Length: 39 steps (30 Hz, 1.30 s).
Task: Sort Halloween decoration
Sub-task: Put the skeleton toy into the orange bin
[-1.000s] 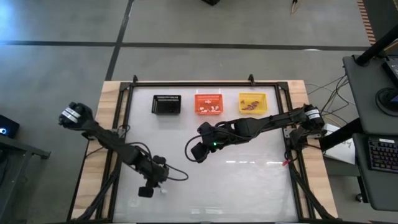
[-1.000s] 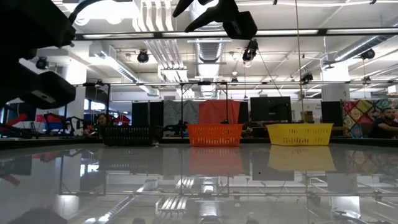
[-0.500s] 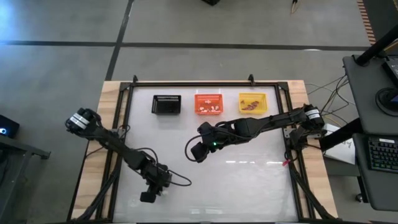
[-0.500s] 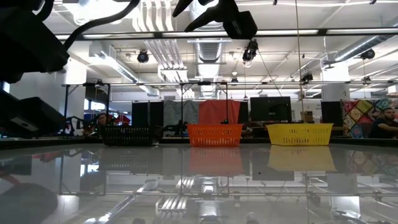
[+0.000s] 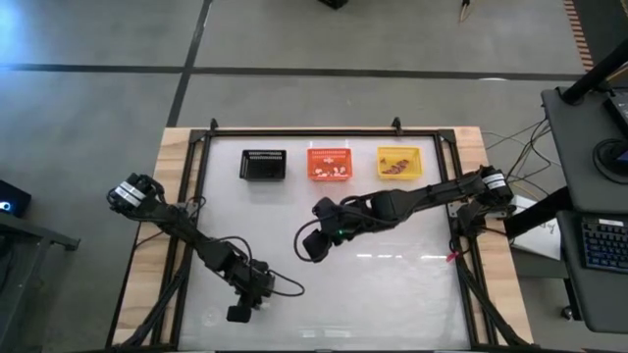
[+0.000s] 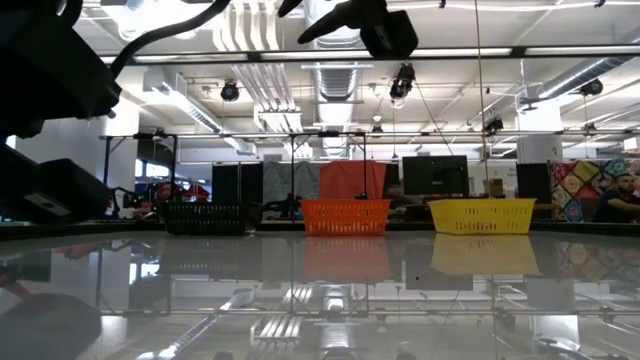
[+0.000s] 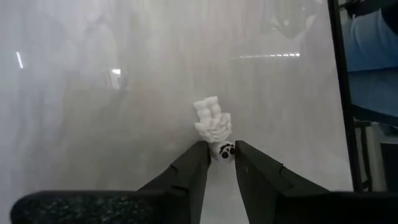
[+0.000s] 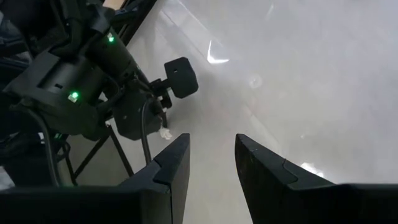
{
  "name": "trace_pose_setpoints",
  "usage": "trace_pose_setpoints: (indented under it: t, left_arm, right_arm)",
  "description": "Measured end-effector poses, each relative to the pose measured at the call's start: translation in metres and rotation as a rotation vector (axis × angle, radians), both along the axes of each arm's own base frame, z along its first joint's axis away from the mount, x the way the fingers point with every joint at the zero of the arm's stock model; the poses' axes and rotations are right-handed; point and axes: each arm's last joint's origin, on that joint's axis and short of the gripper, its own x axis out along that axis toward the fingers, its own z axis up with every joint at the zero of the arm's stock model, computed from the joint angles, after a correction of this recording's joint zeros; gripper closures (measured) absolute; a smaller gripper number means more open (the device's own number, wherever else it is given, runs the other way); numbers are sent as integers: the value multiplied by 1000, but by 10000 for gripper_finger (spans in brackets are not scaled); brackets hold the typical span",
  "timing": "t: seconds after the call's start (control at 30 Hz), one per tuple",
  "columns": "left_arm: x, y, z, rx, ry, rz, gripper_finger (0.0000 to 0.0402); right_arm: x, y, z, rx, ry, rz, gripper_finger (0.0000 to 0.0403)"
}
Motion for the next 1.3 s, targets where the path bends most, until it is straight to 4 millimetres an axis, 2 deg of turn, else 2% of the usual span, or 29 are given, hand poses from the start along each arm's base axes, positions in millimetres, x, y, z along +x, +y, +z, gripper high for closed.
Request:
trace_pose_setpoints:
  t: [0.27,0.57,0.73,1.07,1.3]
  left_arm:
    - [1,0,1,15,-38,-39,392]
    - [1,0,4,25,-52,-69,400]
    - [0,3,15,26,-89,-68,401]
    - [-7,41,39,194,-78,8,401]
    - [-1,81,60,219,-128,71,401]
  right_arm:
    - [0,0,0,-1,-1,0,284]
    - [0,-1,0,-18,-4,-27,284]
    - [0,-1,0,-29,-7,-46,284]
    - [0,-5,2,-69,-25,-171,284]
    - [2,-8,19,-171,-93,-228,284]
